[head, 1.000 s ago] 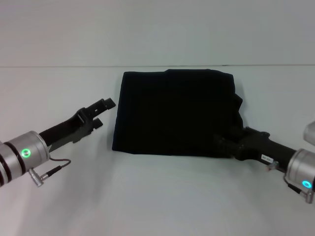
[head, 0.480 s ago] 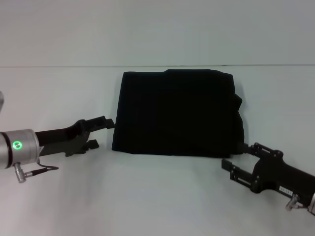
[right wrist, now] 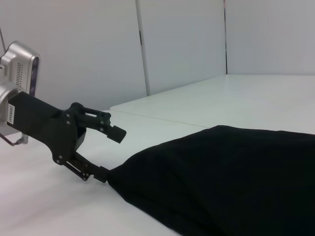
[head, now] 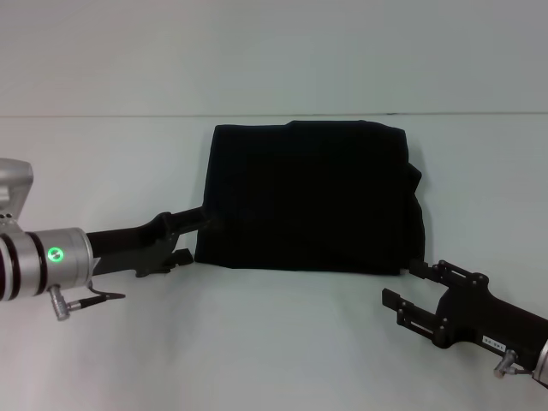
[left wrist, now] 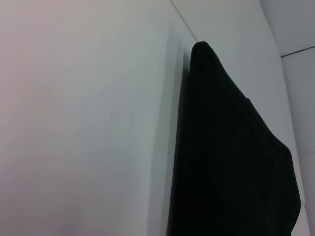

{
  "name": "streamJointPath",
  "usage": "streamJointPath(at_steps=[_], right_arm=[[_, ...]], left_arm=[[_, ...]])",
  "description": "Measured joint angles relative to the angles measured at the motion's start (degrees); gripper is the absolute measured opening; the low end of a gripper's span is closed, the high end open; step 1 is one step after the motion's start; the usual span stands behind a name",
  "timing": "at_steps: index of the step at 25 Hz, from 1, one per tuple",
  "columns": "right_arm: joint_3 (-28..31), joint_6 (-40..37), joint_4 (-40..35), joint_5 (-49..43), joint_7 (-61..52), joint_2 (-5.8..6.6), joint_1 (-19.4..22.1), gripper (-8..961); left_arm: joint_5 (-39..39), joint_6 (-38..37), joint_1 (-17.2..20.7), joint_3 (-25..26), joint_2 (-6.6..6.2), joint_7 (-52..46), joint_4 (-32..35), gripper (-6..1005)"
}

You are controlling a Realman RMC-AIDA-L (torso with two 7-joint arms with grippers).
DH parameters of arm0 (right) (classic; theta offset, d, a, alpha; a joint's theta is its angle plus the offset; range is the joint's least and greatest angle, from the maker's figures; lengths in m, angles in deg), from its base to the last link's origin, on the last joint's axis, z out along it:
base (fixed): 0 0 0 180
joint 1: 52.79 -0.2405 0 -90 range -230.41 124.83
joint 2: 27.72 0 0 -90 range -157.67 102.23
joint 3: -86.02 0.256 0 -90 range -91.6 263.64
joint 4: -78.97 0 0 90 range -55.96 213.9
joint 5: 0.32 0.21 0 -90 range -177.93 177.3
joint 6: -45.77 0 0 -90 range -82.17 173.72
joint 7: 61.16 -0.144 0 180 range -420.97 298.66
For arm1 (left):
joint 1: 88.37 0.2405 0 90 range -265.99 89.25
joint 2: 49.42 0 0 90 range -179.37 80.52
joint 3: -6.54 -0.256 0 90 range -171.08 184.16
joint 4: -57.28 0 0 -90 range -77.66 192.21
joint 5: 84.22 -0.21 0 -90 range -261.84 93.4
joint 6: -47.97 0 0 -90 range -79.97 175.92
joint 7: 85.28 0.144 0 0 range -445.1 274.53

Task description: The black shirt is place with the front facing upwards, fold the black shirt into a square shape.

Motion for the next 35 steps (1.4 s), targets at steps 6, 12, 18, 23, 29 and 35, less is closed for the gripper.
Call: streamJointPath(at_steps=[6, 12, 18, 23, 29, 35], right_arm=[[0.00, 0.03, 0.01, 0.01, 0.03, 0.00, -0.30, 704], [0.00, 0.09, 0.01, 0.01, -0.12, -0.05, -0.33, 703], [0.00, 0.04, 0.01, 0.01, -0.25, 0.00, -0.26, 703], [0.04, -0.14, 0.00, 0.01, -0.27, 0.00, -0.18, 703], [0.03, -0.03, 0.00, 0.01, -0.27, 0.00, -0.15, 704], [0.41, -0.13, 0.00, 0.09, -0.37, 0.00, -0.13, 704]], left_arm=[[-0.05, 0.95, -0.64, -0.42, 0.62, -0.06, -0.46, 948], [-0.16, 1.54, -1.55, -2.98, 0.79, 0.20, -0.49, 948], [-0.18, 3.15, -0.58, -3.23, 1.52, 0.66, 1.46, 905], [-0.18, 3.15, -0.92, -4.90, 1.52, 1.06, 1.50, 607], [-0.27, 2.77, -1.07, -5.38, 1.50, 1.29, 1.55, 341], [-0.27, 1.58, -0.64, -5.28, 1.29, 1.97, 1.62, 186]])
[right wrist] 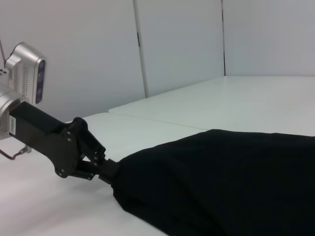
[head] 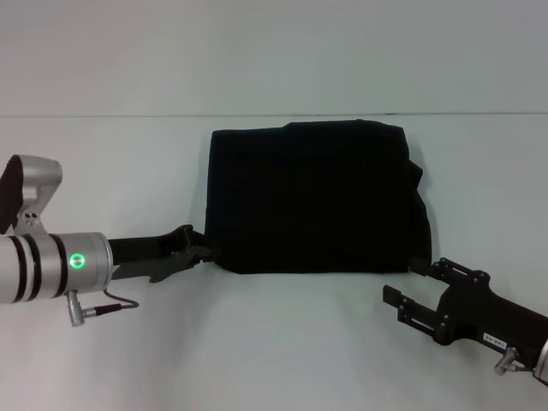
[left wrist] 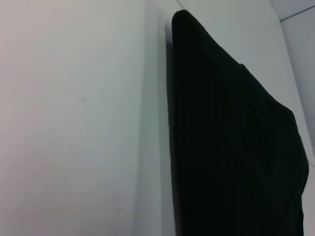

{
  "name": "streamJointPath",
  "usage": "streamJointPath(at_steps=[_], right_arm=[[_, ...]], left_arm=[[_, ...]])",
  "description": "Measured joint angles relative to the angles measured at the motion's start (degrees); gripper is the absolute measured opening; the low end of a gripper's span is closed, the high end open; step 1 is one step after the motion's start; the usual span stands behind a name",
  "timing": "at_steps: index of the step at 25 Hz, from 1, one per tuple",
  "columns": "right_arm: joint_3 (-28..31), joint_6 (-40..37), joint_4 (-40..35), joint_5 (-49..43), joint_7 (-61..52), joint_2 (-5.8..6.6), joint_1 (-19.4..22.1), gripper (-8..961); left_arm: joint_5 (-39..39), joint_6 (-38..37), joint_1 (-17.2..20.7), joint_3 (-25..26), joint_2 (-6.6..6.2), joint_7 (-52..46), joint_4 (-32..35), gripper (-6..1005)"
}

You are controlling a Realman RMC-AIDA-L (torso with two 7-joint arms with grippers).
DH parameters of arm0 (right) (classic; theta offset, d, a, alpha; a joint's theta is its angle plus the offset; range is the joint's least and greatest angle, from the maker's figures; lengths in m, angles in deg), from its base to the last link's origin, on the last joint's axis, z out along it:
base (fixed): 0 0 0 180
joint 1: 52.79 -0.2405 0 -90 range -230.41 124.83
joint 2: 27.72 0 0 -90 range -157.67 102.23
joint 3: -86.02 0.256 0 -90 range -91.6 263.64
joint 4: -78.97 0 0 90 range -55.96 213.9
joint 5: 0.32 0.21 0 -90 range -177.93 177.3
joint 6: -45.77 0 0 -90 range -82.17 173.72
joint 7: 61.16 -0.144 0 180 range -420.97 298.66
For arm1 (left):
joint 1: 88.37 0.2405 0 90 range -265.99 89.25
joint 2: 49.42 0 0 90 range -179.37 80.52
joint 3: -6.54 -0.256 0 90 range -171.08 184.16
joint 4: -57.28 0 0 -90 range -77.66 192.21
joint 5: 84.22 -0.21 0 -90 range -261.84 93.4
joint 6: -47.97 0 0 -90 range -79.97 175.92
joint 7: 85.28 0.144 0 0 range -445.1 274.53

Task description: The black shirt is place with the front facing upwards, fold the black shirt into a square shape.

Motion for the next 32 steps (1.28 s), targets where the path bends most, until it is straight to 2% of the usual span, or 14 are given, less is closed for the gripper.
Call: streamJointPath(at_steps=[7, 13, 26, 28, 32], right_arm=[[0.11, -0.09, -0.27, 0.28, 0.00, 0.10, 0.07, 703], [0.21, -0.21, -0.48, 0.36, -0.04, 0.09, 0.07, 703], [0.21, -0.27, -0.20, 0.36, -0.08, 0.09, -0.29, 704], [0.21, -0.29, -0.20, 0.36, -0.08, 0.08, -0.29, 704], [0.18, -0.38, -0.27, 0.36, -0.08, 0.08, -0.34, 704]], left_arm=[[0.09, -2.25, 1.91, 0.34, -0.31, 0.96, 0.83, 60], [0.40, -3.60, 3.86, 0.52, -0.33, 1.99, 2.45, 91], [0.45, -5.10, 4.23, 0.54, -0.26, 2.00, 2.60, 158], [0.31, -5.29, 4.23, 0.54, -0.37, 2.00, 2.61, 168], [0.51, -7.94, 4.40, 1.13, -1.51, 4.06, 3.00, 189]])
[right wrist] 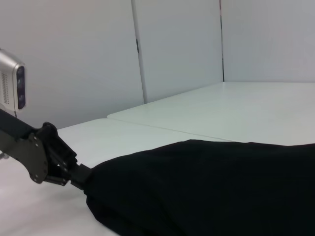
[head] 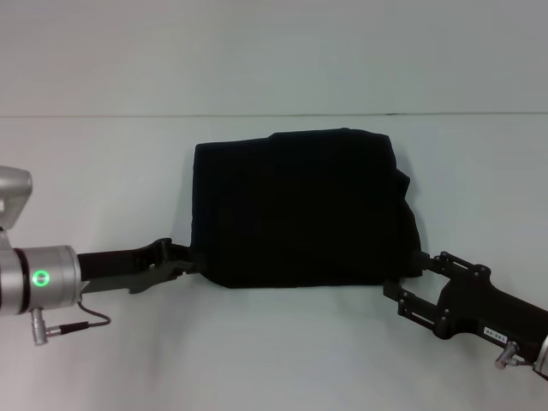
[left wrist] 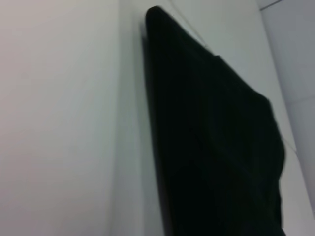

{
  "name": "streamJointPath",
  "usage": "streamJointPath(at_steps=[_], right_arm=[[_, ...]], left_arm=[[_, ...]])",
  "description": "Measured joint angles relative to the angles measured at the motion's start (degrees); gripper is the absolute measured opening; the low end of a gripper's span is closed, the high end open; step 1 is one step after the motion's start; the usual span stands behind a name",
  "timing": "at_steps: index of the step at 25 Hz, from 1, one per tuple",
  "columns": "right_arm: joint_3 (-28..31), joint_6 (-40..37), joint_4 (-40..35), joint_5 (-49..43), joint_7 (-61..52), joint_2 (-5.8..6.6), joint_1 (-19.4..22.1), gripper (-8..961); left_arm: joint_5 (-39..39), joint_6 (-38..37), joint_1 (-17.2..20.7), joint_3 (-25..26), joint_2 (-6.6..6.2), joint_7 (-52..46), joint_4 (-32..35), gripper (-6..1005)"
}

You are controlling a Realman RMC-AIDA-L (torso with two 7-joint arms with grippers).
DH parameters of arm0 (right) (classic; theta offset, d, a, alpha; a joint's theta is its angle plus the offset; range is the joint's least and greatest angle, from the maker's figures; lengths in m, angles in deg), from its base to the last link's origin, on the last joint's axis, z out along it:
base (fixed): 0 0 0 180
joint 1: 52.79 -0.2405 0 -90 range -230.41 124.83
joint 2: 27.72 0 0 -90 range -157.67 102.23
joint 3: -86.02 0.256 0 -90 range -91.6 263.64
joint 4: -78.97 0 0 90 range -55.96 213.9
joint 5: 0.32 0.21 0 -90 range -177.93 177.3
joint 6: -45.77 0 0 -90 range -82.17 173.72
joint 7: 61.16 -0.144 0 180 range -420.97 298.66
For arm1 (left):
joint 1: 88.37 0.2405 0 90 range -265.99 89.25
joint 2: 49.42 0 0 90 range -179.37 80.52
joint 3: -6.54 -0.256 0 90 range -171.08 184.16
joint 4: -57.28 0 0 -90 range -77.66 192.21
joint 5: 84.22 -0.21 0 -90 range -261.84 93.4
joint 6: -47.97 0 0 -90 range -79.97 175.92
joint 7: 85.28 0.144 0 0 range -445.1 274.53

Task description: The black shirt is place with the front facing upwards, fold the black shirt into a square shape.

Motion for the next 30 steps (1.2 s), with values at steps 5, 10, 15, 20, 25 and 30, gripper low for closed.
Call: streamJointPath(at_steps=[5, 10, 15, 20, 25, 30], right_arm=[[-0.05, -0.22, -0.17, 0.00, 0.00, -0.09, -0.04, 704], [0.03, -1.00, -0.26, 0.06, 0.00, -0.05, -0.04, 703], [-0.02, -2.14, -1.60, -0.03, 0.43, 0.07, -0.11, 703], [-0.59, -3.39, -3.22, -0.38, 0.37, 0.15, 0.04, 703], [-1.85, -5.16, -3.37, -1.59, 0.53, 0.27, 0.72, 704], [-1.83, -3.41, -3.88, -6.63, 0.56, 0.23, 1.36, 704]], left_arm=[[-0.09, -5.57, 2.15, 6.03, -0.36, 8.55, 1.61, 215], [0.15, -13.15, 5.66, 14.99, -0.32, 21.56, 5.01, 241], [-0.54, -20.93, 9.10, 17.39, 0.98, 42.84, 10.42, 432], [-1.04, -22.77, 12.45, 17.30, 3.47, 56.14, 13.60, 730], [-5.22, -21.73, 13.94, 15.81, 4.95, 60.72, 13.37, 804], [-7.55, -20.69, 15.42, 16.28, 6.18, 64.30, 12.64, 879]])
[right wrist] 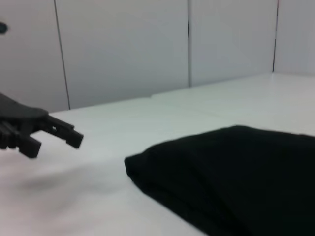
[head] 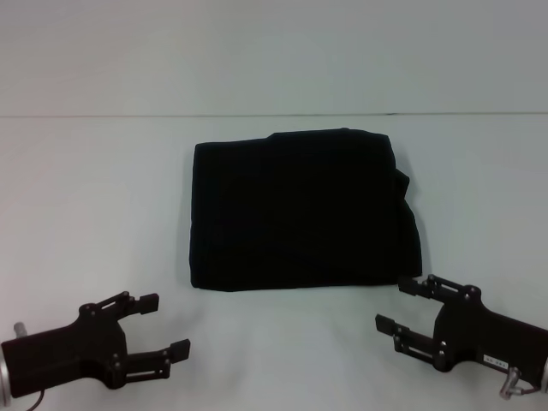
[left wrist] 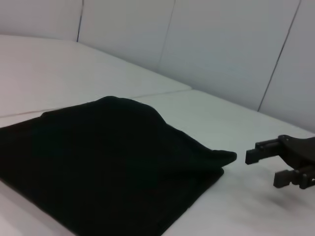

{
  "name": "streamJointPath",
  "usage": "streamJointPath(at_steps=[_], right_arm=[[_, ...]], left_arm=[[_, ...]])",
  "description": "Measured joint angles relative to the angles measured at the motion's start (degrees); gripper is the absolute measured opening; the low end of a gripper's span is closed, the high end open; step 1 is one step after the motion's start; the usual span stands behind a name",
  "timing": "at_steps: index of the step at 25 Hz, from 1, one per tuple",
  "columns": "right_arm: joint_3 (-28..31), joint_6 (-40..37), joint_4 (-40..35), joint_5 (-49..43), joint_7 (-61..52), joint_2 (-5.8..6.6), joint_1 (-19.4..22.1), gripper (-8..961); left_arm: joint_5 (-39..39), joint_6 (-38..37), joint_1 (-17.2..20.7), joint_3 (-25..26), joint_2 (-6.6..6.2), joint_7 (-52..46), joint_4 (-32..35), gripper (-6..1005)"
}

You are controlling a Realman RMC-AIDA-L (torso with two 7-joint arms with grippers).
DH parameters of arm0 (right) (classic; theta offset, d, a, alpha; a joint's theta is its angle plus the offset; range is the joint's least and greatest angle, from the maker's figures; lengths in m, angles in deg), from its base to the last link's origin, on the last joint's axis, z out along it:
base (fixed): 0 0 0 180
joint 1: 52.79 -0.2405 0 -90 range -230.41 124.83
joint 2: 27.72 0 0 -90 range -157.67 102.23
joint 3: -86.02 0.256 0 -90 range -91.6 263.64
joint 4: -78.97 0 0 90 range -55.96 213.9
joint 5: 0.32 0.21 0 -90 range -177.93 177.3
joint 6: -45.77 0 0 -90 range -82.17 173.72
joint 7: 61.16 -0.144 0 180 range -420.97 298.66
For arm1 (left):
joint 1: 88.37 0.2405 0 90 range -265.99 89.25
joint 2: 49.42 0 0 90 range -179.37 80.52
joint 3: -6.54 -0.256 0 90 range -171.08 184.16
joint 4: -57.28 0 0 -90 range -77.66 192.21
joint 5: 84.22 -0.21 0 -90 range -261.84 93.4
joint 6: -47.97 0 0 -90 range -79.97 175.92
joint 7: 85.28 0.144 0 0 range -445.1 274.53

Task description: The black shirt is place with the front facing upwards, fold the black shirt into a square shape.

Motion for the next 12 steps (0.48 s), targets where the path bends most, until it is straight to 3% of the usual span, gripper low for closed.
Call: streamJointPath(at_steps=[5, 12], right_arm=[[0.18, 0.52, -0.01, -0.50, 0.08, -0.10, 1.30, 703], [0.18, -0.31, 0.25, -0.43, 0.10, -0.14, 1.79, 708]], left_arm=[[0.23, 0.64, 0.78, 1.19, 0.22, 0.83, -0.10, 938], [0.09, 1.84, 0.70, 1.25, 0.20, 0.97, -0.15, 934]])
